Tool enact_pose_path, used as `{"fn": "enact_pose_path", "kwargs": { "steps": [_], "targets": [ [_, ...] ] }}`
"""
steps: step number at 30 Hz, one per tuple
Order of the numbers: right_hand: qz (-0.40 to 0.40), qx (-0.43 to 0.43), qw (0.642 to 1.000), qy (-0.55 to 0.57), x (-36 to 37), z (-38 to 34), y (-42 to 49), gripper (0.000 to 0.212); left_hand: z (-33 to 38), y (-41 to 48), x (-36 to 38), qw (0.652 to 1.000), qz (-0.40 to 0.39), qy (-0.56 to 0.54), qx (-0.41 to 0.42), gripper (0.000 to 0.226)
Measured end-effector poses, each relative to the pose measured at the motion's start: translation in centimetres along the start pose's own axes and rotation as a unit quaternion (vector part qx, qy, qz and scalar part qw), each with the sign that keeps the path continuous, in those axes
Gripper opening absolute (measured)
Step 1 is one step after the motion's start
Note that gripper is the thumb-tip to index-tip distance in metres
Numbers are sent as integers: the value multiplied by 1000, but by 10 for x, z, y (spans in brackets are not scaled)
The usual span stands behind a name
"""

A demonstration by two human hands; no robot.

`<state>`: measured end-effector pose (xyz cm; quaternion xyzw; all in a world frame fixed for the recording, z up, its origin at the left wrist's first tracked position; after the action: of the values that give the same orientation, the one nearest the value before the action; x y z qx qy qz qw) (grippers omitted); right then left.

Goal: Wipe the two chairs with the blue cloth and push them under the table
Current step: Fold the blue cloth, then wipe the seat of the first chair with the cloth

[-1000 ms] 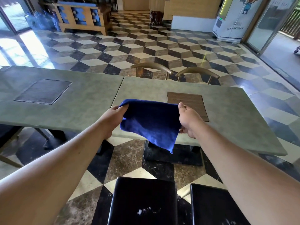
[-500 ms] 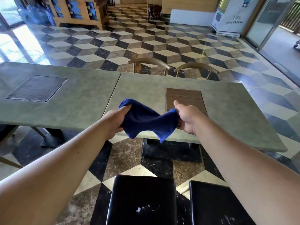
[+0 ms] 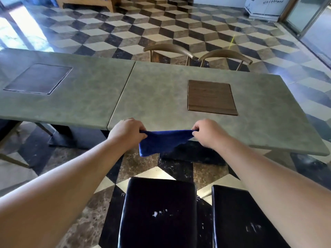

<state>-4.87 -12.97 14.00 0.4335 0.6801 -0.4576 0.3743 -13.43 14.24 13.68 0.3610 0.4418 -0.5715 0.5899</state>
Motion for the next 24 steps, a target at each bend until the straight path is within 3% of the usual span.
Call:
{"fn": "enact_pose_path", "kwargs": {
  "steps": [2,5,10,15,24],
  "targets": [
    [1,-12,1000,-5,21,4,0,14,-10,-6,21,999,15,40,21,17],
    [-18,-16,1000,8,62,14,3,15,-32,-13,61,998,-23,66,9,18],
    [-49,-13,998,41,141,22,12,10,-70,-29,123,999,-28,19,-20,8],
    [-70,-1,994,88,221,21,25,15,-111,-40,184,998,-13,2,-58,12],
    [-19,-16,991,129,370,21,61,11,-184,-38,310,994,48,-10,-95,10]
  ]
}}
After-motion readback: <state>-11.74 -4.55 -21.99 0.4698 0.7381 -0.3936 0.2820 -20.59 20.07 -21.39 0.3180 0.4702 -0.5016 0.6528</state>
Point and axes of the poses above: each hand's wrist, its own y-axis towards the middle knuckle, its own x-axis out of the palm, z = x × y, the point moved 4 cm from there along y, towards the middle knuckle, and after that the axes turned 7 degrees about x, right-handed, at the moved point
